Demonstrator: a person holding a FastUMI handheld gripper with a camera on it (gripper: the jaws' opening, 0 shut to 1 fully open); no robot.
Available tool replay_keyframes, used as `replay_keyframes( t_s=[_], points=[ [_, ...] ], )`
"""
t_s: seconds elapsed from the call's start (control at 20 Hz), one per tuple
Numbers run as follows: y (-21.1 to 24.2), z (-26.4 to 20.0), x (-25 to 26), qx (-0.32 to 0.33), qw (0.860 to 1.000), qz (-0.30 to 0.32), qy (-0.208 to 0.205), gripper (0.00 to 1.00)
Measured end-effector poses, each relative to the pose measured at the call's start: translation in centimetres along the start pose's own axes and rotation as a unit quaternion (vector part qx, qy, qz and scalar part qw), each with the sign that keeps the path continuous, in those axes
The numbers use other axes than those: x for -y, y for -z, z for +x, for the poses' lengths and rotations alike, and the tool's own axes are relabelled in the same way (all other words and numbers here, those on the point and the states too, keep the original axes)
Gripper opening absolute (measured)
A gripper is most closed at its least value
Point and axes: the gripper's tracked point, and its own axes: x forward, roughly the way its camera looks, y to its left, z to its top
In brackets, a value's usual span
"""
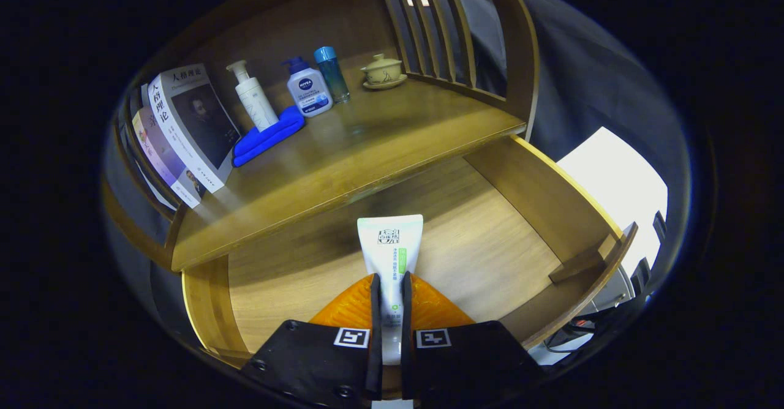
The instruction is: Pull open the drawer, take out the items inside it, and place them on the countertop above the cabinet.
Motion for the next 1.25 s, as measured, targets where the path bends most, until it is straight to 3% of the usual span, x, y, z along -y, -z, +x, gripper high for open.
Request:
replay_keyframes(
  t_s=[0.65,1.25],
  points=[
    [-4.6,-3.4,-0.2,0.061,0.998,-0.005,0.005,0.14],
    [-12.6,1.2,-5.0,0.072,0.995,-0.050,-0.041,0.14]
  ],
)
